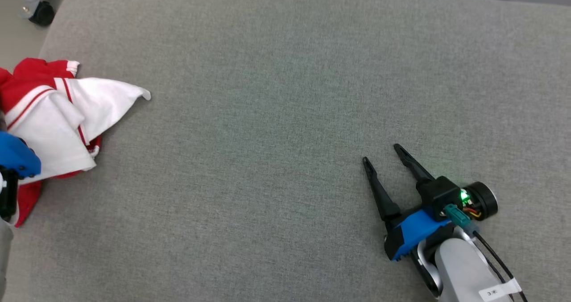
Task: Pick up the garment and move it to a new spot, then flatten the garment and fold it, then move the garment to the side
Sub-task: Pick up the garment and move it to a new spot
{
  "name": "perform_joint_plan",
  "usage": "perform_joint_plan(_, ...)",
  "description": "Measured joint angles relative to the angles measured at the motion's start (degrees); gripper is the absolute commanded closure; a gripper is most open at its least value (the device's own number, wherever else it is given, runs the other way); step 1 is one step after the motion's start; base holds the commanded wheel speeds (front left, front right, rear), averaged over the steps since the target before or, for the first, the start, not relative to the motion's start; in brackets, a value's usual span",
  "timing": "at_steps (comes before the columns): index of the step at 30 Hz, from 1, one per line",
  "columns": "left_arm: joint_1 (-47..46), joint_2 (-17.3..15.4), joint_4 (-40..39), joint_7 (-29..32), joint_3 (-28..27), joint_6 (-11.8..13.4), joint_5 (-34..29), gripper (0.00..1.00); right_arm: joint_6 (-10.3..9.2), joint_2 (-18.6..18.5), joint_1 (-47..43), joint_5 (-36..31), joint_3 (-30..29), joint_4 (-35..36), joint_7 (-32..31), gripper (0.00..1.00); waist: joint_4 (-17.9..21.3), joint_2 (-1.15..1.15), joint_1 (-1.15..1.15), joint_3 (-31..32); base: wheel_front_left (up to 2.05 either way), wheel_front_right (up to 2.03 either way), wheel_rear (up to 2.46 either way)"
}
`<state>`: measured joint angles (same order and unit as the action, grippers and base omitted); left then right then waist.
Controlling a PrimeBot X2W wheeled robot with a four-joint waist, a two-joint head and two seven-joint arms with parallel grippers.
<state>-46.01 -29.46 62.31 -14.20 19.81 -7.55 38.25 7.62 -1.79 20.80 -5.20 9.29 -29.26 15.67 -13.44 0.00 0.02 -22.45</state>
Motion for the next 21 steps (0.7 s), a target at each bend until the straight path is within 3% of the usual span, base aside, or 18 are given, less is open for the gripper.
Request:
perform_joint_plan(5,-2.4,-2.22,-4.86,-0.7,2.05,0.01,-0.73,1.0,-0.08,-0.77,-2.5,2.52,0.1,-0.73,-0.31,0.0,0.4,0.0,0.0,3.31,0.0,0.0,0.0)
perform_joint_plan(11,-4.51,-3.09,-16.9,-0.79,1.81,0.01,-3.37,1.0,-0.12,-0.98,-5.33,5.45,1.34,-0.36,-0.51,0.0,2.76,0.0,0.0,7.27,0.0,0.0,0.0)
perform_joint_plan(15,-4.56,-1.69,-24.41,-0.8,3.22,0.01,-4.12,1.0,-0.12,-0.99,-7.14,7.51,2.13,0.77,-0.53,0.0,5.64,0.0,-0.01,9.49,0.0,0.0,0.0)
perform_joint_plan(21,-2.81,3.12,-33.86,-0.86,5.71,0.01,-3.15,1.0,-0.12,-1.01,-9.85,9.47,2.86,1.82,-0.55,0.0,11.84,0.0,-0.01,11.86,0.0,0.0,0.0)
